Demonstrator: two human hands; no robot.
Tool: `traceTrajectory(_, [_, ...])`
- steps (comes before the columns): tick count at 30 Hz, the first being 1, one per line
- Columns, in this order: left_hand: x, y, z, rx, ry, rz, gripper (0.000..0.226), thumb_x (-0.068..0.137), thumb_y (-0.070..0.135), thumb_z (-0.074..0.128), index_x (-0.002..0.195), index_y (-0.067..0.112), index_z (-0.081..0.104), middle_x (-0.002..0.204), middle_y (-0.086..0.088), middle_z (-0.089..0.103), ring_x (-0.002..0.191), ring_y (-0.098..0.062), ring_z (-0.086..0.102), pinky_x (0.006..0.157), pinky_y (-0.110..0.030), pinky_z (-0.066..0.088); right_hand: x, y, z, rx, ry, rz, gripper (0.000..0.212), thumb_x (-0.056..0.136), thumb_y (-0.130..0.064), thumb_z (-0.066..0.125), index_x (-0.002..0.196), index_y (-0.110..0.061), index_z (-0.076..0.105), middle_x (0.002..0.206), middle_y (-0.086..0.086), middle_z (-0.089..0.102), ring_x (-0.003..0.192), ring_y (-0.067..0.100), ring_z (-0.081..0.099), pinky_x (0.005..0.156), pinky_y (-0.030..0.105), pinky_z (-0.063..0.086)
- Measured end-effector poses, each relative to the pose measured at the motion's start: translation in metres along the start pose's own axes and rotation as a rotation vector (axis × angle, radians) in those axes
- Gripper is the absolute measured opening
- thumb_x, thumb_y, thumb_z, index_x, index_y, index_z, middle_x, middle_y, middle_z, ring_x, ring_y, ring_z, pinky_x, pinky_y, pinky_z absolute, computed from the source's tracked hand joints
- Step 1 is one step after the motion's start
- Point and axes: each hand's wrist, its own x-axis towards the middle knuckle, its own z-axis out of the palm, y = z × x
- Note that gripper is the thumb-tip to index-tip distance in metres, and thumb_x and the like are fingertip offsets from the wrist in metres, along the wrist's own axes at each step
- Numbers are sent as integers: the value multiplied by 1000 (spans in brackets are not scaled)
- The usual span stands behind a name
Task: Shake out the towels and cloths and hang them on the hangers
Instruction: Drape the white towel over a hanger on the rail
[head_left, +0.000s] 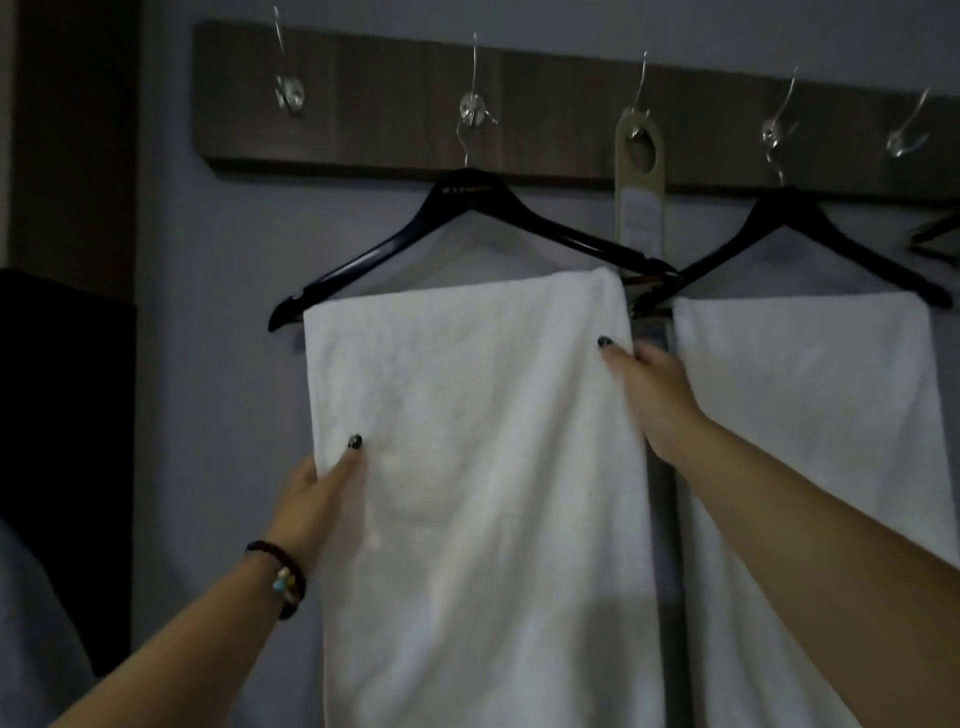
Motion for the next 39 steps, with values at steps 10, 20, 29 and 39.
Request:
traceTrajectory(10, [67,114,15,66,249,177,27,99,41,46,110,19,55,106,-7,61,96,-28,58,88,-39,49,66,-67,11,-150,218,4,40,90,-28,64,121,-5,56,116,9,62,102,25,60,90,33,52])
traceTrajectory(20, [85,144,-5,191,375,295,38,92,42,58,120,16,58,92,-7,60,81,-24,55,72,-32,46,58,-59,3,-313,314,-18,15,89,-18,63,83,-6,57,83,4,58,80,22,56,72,26,48])
traceTrajectory(29, [93,156,-34,54,447,245,81,81,36,74,139,17,22,117,-4,39,100,-23,49,94,-39,45,70,-71,12,-697,250,-354,63,80,-33,73,130,-8,45,129,15,49,115,33,50,93,40,48])
traceTrajectory(39, [110,167,-43,113,306,363,37,87,30,69,117,16,52,104,-7,56,71,-15,51,54,-27,41,91,-70,30,-819,-47,-454,36,100,-31,46,81,-2,57,77,13,60,75,31,60,63,35,46])
